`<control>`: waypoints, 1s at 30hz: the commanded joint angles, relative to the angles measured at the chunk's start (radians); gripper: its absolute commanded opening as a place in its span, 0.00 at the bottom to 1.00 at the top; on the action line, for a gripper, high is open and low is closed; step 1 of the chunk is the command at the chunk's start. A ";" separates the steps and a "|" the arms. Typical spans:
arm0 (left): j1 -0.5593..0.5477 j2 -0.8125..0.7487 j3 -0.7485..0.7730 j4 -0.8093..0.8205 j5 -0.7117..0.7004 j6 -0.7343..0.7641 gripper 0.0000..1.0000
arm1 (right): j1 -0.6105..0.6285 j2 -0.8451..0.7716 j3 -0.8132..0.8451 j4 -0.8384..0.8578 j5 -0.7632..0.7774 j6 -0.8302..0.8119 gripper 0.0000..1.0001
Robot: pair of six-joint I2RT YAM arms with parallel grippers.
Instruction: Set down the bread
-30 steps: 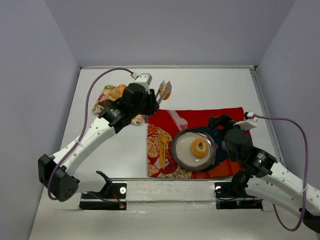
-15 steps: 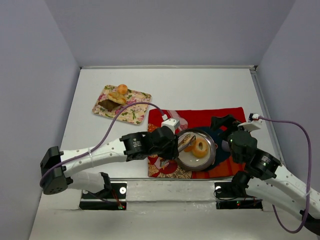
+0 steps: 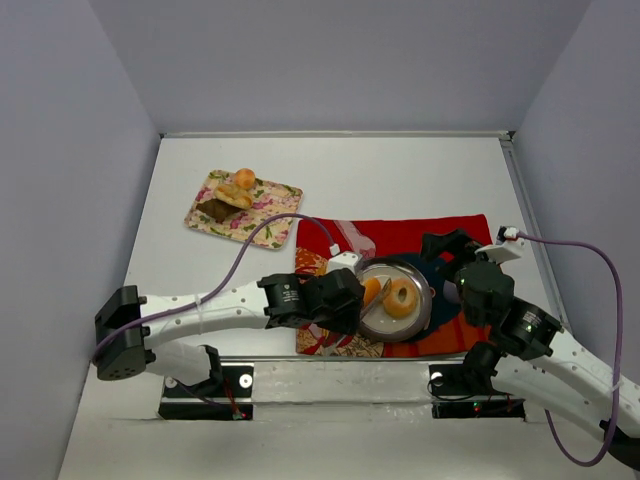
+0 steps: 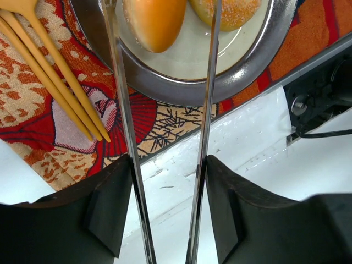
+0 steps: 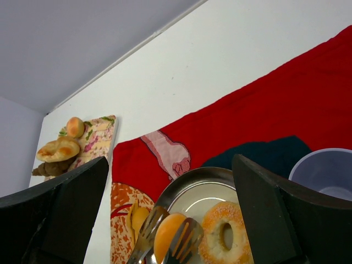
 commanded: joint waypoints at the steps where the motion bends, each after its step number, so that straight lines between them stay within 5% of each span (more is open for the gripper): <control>1: -0.014 -0.074 0.049 -0.024 -0.038 -0.024 0.64 | 0.000 0.000 -0.010 0.016 0.037 0.009 1.00; 7: -0.015 -0.120 0.055 -0.023 -0.076 -0.032 0.67 | 0.000 0.009 -0.007 0.018 0.032 0.011 1.00; 18: -0.014 -0.189 0.166 -0.188 -0.273 -0.099 0.58 | 0.000 0.005 -0.006 0.016 0.029 0.008 1.00; 23: 0.003 -0.202 0.193 -0.472 -0.437 -0.352 0.57 | 0.000 -0.006 -0.009 0.016 0.031 0.009 1.00; 30: 0.164 -0.313 -0.050 -0.598 -0.366 -0.684 0.51 | 0.000 0.002 -0.006 0.016 0.025 0.011 1.00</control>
